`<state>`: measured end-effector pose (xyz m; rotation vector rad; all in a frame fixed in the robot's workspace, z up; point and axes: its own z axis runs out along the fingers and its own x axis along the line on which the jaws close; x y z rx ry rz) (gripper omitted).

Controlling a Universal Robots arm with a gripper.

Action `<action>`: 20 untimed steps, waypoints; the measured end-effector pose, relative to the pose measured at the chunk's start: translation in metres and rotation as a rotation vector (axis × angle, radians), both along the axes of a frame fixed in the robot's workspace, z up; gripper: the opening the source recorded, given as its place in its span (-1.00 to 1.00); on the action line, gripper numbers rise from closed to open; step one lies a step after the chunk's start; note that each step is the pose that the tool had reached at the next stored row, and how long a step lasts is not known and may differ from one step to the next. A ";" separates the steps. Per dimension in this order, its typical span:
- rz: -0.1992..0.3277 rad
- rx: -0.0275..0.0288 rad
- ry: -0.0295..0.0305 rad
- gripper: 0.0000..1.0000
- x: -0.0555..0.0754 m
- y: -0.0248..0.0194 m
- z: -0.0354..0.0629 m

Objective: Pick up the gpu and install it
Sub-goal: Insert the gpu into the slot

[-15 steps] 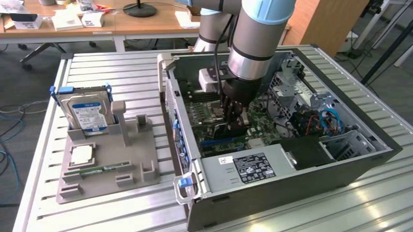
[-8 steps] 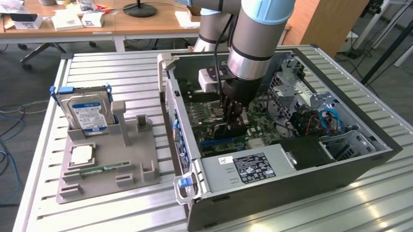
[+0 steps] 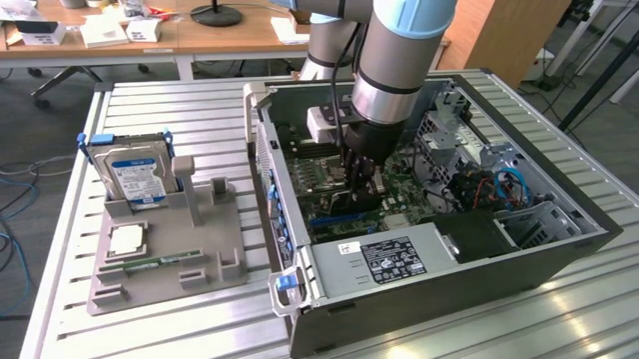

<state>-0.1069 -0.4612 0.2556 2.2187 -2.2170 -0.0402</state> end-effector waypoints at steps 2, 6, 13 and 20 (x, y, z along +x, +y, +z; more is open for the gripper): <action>0.000 -0.0002 0.0002 -0.47 0.000 0.0004 0.0001; 0.000 -0.0004 0.0002 -0.47 0.000 0.0004 0.0001; 0.000 -0.0004 0.0002 -0.47 0.000 0.0009 -0.0001; 0.000 -0.0005 0.0004 -0.47 0.000 0.0015 -0.0004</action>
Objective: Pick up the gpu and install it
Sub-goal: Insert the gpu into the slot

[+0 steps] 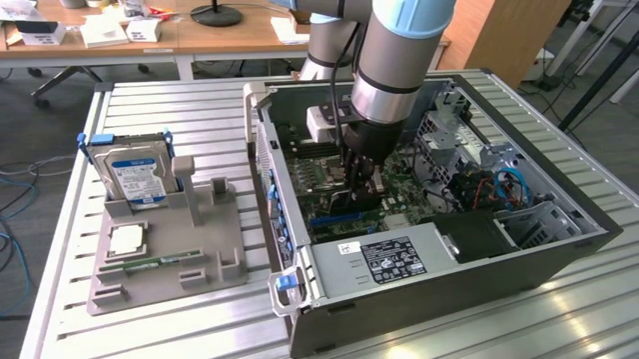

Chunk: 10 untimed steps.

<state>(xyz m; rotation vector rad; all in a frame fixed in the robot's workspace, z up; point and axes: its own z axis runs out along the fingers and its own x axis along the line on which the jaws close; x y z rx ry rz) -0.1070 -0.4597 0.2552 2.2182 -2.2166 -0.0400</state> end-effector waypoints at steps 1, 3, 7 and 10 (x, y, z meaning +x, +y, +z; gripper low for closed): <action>0.000 0.0002 -0.0001 -0.47 0.000 0.0000 -0.0001; 0.000 0.0002 -0.0001 -0.47 0.000 0.0000 -0.0006; 0.000 0.0002 -0.0001 -0.47 0.000 0.0000 -0.0009; 0.000 0.0001 -0.0001 -0.47 0.000 0.0000 -0.0009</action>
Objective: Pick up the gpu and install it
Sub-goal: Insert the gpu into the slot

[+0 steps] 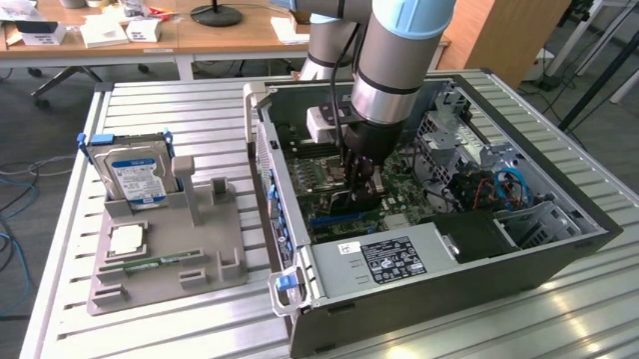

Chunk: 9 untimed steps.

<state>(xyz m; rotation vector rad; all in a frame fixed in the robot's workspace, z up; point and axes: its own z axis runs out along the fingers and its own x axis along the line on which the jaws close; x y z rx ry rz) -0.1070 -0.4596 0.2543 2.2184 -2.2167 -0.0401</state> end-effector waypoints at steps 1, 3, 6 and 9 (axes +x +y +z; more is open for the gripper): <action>0.000 0.0000 0.0000 -0.47 0.000 0.0000 0.0000; 0.000 0.0002 0.0000 -0.47 0.000 0.0000 -0.0004; 0.000 0.0000 0.0000 -0.47 0.000 0.0000 -0.0005; 0.000 0.0002 -0.0001 -0.47 0.000 0.0002 -0.0006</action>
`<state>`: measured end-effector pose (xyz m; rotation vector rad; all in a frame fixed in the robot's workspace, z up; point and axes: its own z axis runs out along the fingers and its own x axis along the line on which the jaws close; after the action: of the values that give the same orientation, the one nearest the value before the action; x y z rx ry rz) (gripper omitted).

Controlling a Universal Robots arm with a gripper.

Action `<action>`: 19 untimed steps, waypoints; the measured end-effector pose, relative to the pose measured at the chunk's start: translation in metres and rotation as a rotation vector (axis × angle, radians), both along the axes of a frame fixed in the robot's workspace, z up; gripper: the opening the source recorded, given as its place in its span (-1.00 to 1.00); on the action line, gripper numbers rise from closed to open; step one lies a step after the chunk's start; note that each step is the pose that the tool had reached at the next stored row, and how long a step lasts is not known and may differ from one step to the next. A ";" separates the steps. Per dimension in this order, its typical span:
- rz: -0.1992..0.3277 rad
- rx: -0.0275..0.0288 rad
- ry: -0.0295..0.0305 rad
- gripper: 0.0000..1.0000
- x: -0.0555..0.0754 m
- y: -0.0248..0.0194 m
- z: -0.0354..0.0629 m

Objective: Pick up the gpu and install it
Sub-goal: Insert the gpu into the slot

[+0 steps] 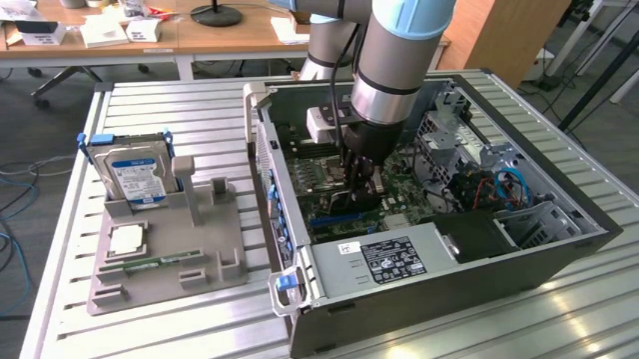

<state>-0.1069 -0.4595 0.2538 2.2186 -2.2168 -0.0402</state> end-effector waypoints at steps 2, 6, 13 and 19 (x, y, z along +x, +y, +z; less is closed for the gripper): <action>0.000 0.0000 0.0000 -0.47 0.000 0.0000 0.0000; 0.000 -0.0002 0.0001 -0.47 0.000 0.0001 -0.0001; 0.000 -0.0002 0.0000 -0.47 0.000 0.0002 -0.0006; 0.000 -0.0001 -0.0001 -0.47 0.000 0.0003 -0.0007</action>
<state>-0.1073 -0.4592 0.2531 2.2186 -2.2168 -0.0399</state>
